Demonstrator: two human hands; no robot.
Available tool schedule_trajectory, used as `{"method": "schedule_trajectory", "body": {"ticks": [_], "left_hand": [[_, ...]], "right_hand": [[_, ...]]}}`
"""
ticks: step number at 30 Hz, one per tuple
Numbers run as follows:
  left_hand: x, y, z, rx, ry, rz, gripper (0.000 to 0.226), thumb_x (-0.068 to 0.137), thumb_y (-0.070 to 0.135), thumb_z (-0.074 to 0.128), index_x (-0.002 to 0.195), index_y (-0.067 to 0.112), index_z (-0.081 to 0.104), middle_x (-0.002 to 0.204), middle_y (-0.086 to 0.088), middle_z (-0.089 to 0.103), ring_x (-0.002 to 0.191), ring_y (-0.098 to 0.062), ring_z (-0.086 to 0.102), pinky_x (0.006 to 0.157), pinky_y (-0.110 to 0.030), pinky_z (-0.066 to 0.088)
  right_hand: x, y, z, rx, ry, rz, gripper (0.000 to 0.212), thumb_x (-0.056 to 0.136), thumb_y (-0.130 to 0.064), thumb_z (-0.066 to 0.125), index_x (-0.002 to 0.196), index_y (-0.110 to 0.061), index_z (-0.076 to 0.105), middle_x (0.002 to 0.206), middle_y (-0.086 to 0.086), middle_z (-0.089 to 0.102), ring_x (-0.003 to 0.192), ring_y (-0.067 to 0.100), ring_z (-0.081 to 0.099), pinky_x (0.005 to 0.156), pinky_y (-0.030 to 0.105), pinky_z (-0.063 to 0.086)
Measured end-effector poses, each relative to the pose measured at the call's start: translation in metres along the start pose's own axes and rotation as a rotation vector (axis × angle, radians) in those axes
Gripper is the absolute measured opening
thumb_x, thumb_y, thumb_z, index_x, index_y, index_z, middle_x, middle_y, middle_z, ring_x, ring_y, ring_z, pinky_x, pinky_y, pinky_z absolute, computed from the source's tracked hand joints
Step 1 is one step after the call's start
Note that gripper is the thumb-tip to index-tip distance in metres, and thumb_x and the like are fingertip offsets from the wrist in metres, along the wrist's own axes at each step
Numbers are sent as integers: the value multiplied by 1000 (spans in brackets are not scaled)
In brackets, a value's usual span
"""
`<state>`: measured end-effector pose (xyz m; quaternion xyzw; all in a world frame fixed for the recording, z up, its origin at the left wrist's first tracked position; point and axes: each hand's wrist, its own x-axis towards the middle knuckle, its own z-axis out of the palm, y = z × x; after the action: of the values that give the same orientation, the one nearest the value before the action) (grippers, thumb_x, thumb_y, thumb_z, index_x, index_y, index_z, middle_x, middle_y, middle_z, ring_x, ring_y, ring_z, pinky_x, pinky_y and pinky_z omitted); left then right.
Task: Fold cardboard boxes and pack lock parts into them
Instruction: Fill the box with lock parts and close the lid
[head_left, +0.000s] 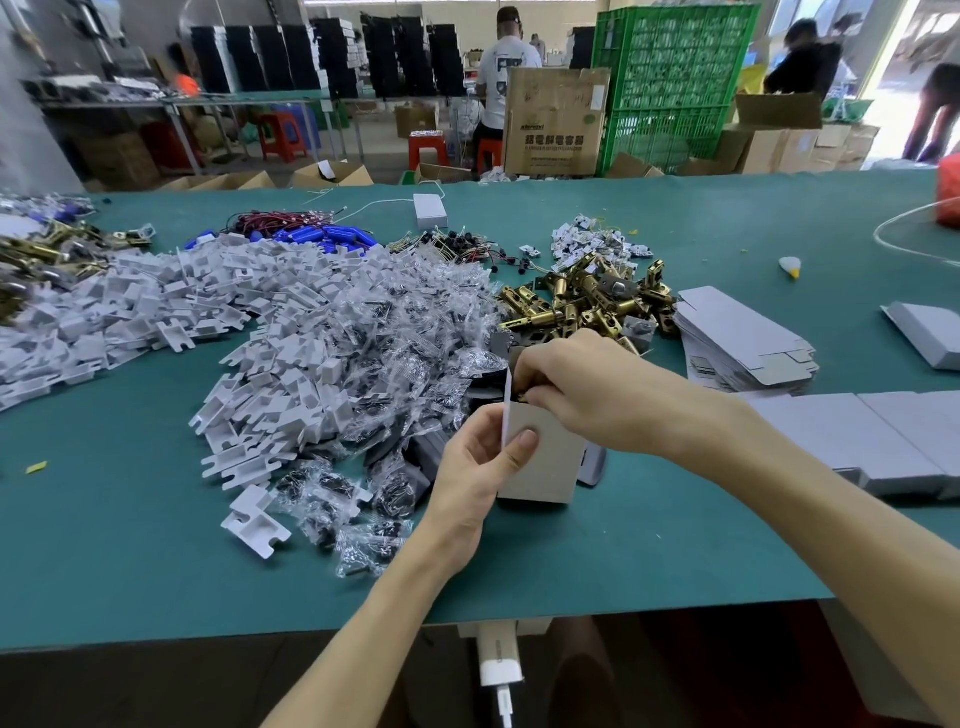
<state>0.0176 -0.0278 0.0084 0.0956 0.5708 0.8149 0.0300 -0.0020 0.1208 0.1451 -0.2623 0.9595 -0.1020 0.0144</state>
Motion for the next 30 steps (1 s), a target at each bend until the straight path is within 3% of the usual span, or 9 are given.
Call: {"method": "schedule_trajectory", "body": {"ticks": [3, 7, 12, 16, 19, 23, 26, 30], "left_hand": [[0, 0, 0, 1, 1, 0, 29, 92, 24, 74, 118, 13, 69, 114, -8, 75, 106, -18, 70, 85, -31, 59], [-1, 2, 1, 44, -11, 10, 21, 88, 31, 79, 107, 24, 74, 108, -5, 71, 104, -18, 61, 92, -30, 49], [-2, 2, 1, 10, -16, 5, 21, 90, 23, 79, 110, 28, 75, 110, -1, 75, 104, -10, 68, 86, -18, 53], [-3, 2, 0, 11, -14, 9, 24, 89, 25, 78, 113, 27, 74, 113, -3, 75, 107, -13, 67, 87, -19, 53], [-2, 1, -1, 5, -7, 1, 25, 89, 22, 77, 114, 23, 72, 112, -3, 75, 106, -12, 67, 86, -19, 52], [0, -1, -1, 11, 3, -3, 34, 85, 17, 75, 119, 17, 68, 109, 0, 76, 103, -9, 68, 83, -20, 54], [0, -2, -2, 9, 11, -7, 36, 86, 18, 74, 121, 18, 68, 112, 1, 76, 108, -11, 68, 91, -24, 56], [0, -2, -2, 7, -1, -2, 32, 86, 17, 73, 118, 16, 68, 108, 3, 76, 104, -8, 67, 87, -21, 54]], "right_hand": [[3, -2, 0, -41, -37, -14, 17, 106, -23, 49, 101, -15, 63, 94, 4, 63, 91, 29, 60, 73, 39, 49], [7, -13, 6, -164, -163, -31, 41, 108, -38, 46, 71, -20, 44, 73, -1, 49, 68, 23, 51, 52, 32, 34], [9, -14, 4, -109, -225, -1, 41, 99, -54, 55, 76, -23, 41, 80, -3, 48, 75, 17, 48, 57, 33, 33], [9, -13, -4, -62, -269, 4, 39, 97, -53, 58, 77, -25, 41, 87, -1, 54, 80, 18, 54, 63, 34, 39], [8, -12, -5, -58, -268, 7, 38, 97, -54, 59, 78, -25, 42, 84, -3, 54, 74, 12, 51, 57, 30, 36], [10, -18, 4, -133, -262, 14, 45, 92, -57, 65, 91, -15, 50, 78, -5, 46, 66, 8, 43, 52, 27, 33], [13, -24, 11, -189, -238, -4, 48, 90, -58, 68, 101, -15, 49, 77, -7, 35, 63, 7, 34, 51, 24, 29], [14, -20, 9, -147, -238, 43, 47, 90, -59, 66, 80, -22, 38, 80, -4, 40, 68, 12, 42, 54, 30, 35]]}}
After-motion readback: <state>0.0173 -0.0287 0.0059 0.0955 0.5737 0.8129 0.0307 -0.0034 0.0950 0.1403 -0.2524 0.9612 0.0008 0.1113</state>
